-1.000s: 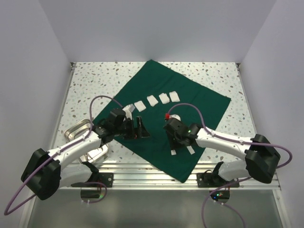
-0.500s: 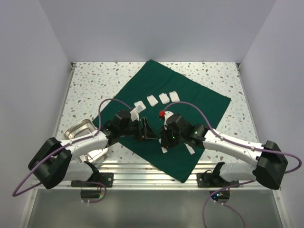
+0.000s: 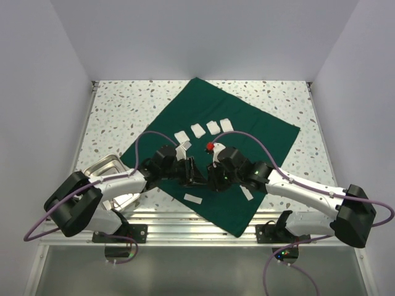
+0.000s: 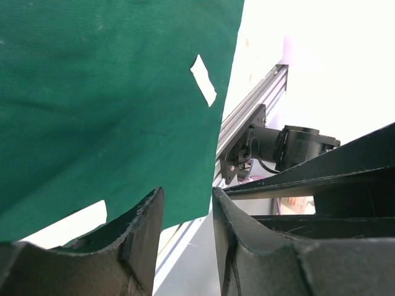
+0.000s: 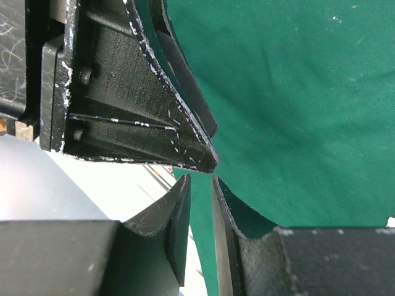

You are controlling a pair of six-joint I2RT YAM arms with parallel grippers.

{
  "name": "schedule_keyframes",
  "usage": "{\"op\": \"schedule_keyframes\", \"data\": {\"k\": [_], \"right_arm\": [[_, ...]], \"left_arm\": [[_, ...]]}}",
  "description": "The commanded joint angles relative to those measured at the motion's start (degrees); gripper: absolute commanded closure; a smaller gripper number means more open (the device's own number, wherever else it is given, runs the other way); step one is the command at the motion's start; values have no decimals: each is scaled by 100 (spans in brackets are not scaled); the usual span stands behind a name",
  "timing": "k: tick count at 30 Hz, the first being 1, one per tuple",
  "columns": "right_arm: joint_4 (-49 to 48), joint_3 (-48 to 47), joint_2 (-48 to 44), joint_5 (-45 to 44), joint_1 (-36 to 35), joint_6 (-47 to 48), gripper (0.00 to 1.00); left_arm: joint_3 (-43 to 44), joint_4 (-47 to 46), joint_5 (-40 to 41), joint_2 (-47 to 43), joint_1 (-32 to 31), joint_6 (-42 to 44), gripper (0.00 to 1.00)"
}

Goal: Prepare the surgical pack

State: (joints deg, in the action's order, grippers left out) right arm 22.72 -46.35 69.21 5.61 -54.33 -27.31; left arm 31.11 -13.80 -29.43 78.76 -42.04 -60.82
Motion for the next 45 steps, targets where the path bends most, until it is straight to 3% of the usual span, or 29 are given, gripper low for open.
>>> {"op": "schedule_keyframes", "data": {"k": [1,4,6,9,12,15,19,25,34,45], "right_arm": [[-189,-24,-127,81,-17,129,76],[-180,-6,-118,-15,-17,129,76],[-5,-50,4,-164,-17,103,75],[162,-146,277,-33,-17,174,72],[84,-129,470,142,-25,33,58],[145,-199,672,204,-61,199,45],[364,-558,1102,415,-174,787,43],[566,-1226,2024,371,-535,1297,35],[988,-1886,3001,-174,-957,1790,34],[1173,-2185,3529,-446,-1098,1958,47]], "left_arm": [[176,-465,-116,8,-50,-132,60],[211,-274,-37,-1,-50,-97,61],[421,409,322,-71,-50,304,62],[878,2097,1639,-395,-67,719,61],[1160,3294,2791,-781,-50,782,58],[1125,4112,3697,-1290,-41,371,55],[897,5095,4742,-2030,-32,-316,47],[1045,6185,5315,-2401,-23,-940,35],[1002,6575,5501,-2945,-23,-1117,33],[914,6751,5606,-3376,-23,-1240,33]]}}
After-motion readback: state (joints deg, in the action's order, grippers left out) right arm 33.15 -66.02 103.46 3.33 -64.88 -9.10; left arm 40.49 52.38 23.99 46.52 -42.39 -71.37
